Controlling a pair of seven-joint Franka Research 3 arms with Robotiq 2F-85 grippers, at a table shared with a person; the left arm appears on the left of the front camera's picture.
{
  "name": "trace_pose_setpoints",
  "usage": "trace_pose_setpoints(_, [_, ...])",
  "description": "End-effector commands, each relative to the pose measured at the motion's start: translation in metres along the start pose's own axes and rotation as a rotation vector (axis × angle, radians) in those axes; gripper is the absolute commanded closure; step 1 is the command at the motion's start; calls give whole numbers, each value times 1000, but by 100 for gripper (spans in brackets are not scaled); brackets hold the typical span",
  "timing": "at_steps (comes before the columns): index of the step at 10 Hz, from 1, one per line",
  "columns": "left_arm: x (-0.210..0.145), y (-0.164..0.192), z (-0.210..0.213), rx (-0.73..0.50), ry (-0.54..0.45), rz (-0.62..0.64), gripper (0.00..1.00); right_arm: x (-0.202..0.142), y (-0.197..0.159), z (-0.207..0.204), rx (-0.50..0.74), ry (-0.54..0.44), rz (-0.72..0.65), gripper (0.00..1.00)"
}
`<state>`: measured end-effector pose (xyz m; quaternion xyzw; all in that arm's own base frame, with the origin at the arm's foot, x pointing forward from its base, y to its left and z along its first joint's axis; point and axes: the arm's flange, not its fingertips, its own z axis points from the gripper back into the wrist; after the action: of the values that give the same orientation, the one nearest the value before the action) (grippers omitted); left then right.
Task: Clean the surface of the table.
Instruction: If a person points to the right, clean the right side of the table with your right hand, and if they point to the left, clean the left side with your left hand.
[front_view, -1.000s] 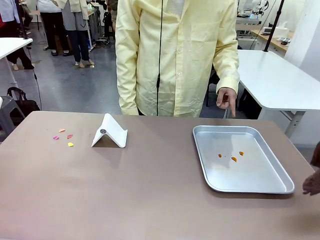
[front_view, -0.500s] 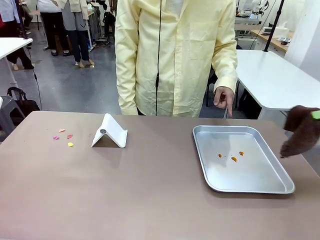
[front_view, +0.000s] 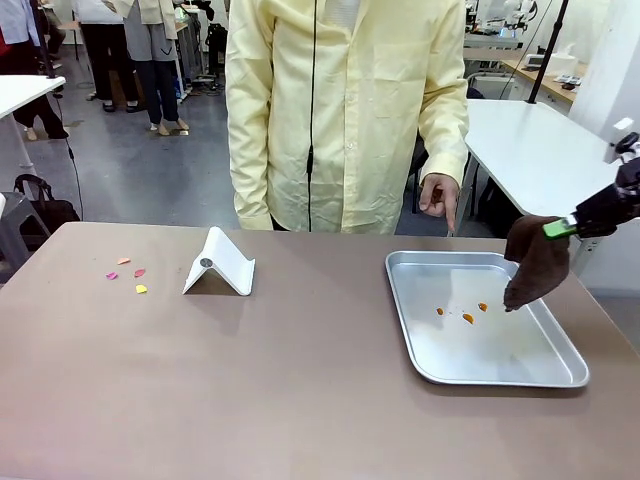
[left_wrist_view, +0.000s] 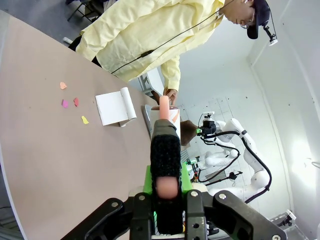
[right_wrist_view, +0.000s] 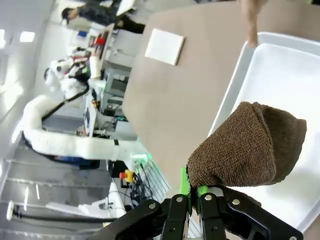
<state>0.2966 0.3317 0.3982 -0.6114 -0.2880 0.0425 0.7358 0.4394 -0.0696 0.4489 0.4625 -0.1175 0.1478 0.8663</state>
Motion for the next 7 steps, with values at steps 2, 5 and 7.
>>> trace_pose_setpoints(2, [-2,-5,-2,-21,-13,-11,78,28,-2,-42,-68,-25,-196,94])
trace_pose_setpoints(5, [-2,-5,-2,-21,-13,-11,78,31,-13,-49,-36,64,-221,94])
trace_pose_setpoints(7, [-2,-5,-2,-21,-13,-11,78,25,-12,-55,-74,14,-196,94])
